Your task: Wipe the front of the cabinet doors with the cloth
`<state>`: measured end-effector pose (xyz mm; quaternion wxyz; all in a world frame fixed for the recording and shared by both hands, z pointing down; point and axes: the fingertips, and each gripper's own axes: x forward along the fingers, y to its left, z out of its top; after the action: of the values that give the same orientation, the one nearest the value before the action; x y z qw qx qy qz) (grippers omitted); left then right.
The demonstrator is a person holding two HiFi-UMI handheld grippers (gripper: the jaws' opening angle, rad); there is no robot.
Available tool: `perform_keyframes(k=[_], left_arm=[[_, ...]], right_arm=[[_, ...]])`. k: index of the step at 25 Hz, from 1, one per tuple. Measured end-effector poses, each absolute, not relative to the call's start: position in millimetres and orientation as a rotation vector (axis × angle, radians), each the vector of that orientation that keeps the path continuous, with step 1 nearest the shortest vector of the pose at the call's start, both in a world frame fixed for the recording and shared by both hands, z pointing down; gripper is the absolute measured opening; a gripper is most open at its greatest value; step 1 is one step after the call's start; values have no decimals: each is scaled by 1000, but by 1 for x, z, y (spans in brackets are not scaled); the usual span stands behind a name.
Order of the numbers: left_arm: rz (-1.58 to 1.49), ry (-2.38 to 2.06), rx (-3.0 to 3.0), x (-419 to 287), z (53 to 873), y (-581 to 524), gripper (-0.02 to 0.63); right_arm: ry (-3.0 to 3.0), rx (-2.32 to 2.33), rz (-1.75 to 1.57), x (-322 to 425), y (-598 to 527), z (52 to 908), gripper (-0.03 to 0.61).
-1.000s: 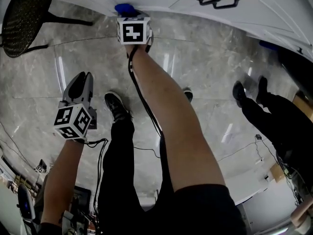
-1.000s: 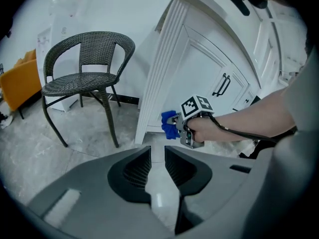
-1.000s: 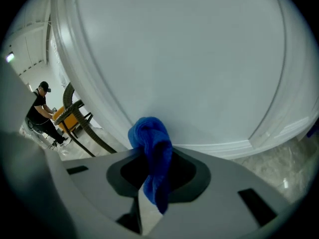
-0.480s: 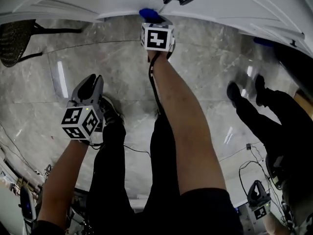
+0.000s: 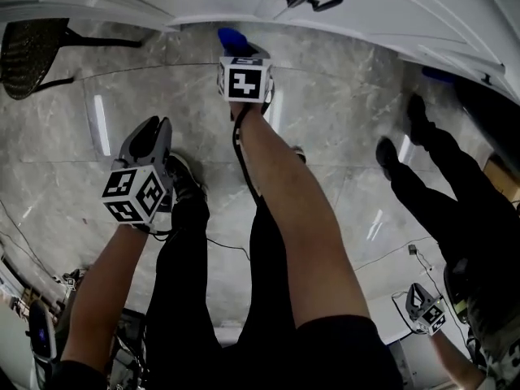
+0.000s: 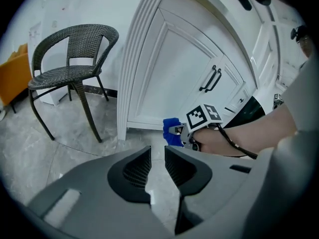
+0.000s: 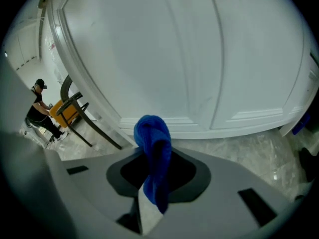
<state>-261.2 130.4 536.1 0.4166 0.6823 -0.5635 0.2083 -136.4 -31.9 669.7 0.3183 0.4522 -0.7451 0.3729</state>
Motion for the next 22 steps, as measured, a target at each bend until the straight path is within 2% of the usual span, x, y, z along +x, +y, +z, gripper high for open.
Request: perform_keyframes(k=[8, 11, 16, 22], left_arm=[[483, -1427, 1723, -313, 505, 155, 87], [443, -1449, 1707, -335, 502, 163, 87], [387, -1507, 1616, -362, 508, 172, 87], [359, -1496, 1606, -328, 511, 159, 87]], right_arm=[[-2073, 970, 871, -286, -32, 672, 81], [-2050, 937, 828, -313, -41, 688, 81], [-1951, 987, 763, -280, -58, 699, 81], [-1808, 1106, 758, -155, -70, 713, 81]])
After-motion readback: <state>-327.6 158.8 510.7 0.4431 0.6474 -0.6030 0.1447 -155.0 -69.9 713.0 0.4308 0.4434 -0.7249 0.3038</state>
